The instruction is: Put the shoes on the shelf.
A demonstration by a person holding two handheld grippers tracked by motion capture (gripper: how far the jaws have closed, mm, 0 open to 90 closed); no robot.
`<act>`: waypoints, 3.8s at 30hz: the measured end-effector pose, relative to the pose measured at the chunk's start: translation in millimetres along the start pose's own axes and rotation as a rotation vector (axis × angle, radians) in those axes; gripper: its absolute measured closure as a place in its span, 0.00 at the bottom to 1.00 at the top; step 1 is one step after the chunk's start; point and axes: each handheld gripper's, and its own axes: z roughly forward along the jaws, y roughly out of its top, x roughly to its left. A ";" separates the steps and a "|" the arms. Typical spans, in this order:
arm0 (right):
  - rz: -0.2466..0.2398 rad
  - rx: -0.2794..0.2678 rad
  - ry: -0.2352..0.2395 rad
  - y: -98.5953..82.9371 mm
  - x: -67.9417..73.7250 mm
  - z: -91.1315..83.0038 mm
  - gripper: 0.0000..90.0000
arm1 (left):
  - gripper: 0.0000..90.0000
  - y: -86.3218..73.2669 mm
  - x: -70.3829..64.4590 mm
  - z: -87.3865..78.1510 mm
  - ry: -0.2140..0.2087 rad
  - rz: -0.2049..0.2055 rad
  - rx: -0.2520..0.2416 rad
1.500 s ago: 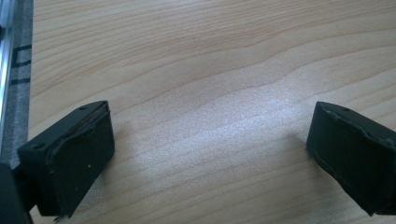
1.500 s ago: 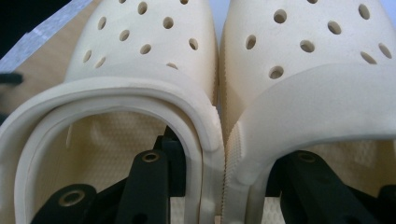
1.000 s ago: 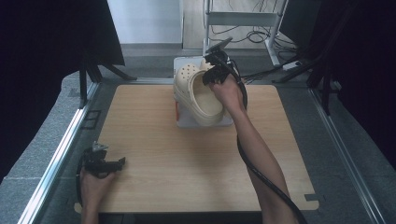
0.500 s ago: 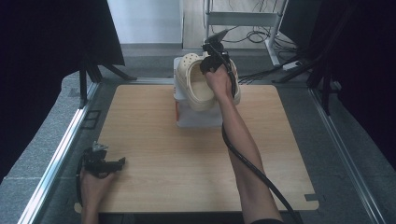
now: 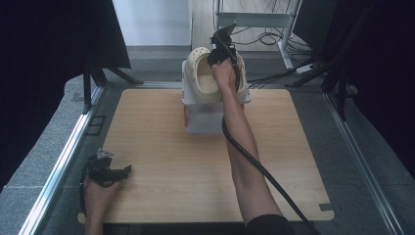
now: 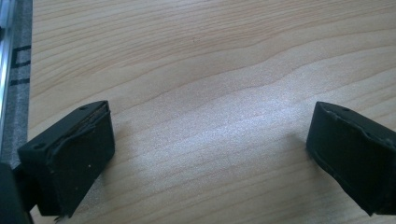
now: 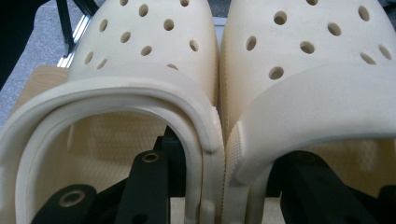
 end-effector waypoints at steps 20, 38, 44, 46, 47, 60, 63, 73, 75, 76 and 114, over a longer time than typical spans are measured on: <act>-0.072 -0.043 0.031 -7.6 -5.9 16.6 0.49 | 0.01 0.4 0.1 0.4 0.000 0.003 -0.002; -0.262 -0.042 0.087 -22.8 -6.4 -2.8 0.20 | 0.01 0.4 0.1 0.4 0.000 0.003 -0.002; -0.301 -0.053 0.107 -28.3 -6.5 -13.8 0.15 | 0.01 0.4 0.1 0.4 0.000 0.003 -0.002; -0.316 -0.062 0.118 -30.4 -6.3 -17.3 0.15 | 0.01 0.3 0.1 0.4 0.000 0.003 -0.002; -0.320 -0.063 0.123 -31.7 -6.0 -19.0 0.15 | 0.01 0.4 0.1 0.4 0.000 0.003 -0.002; -0.446 -0.084 0.204 -54.9 -5.2 -45.5 0.03 | 0.01 0.4 -0.2 0.4 0.000 0.000 -0.001; -0.462 -0.087 0.221 -59.8 -7.1 -50.1 0.00 | 0.01 0.4 -0.2 0.4 0.000 0.000 -0.001; -0.511 -0.118 0.277 -80.8 -18.0 -68.9 0.00 | 0.01 0.4 -0.3 0.5 0.001 -0.001 -0.002; -0.519 -0.123 0.285 -85.5 -20.5 -72.6 0.00 | 0.01 0.4 -0.3 0.5 0.001 -0.002 -0.002; -0.524 -0.125 0.288 -88.0 -22.2 -74.6 0.00 | 0.01 0.4 -0.3 0.5 0.001 -0.002 -0.002; -0.547 -0.135 0.320 -186.7 -126.2 -116.3 0.00 | 0.01 0.4 -1.7 0.4 0.007 -0.002 -0.002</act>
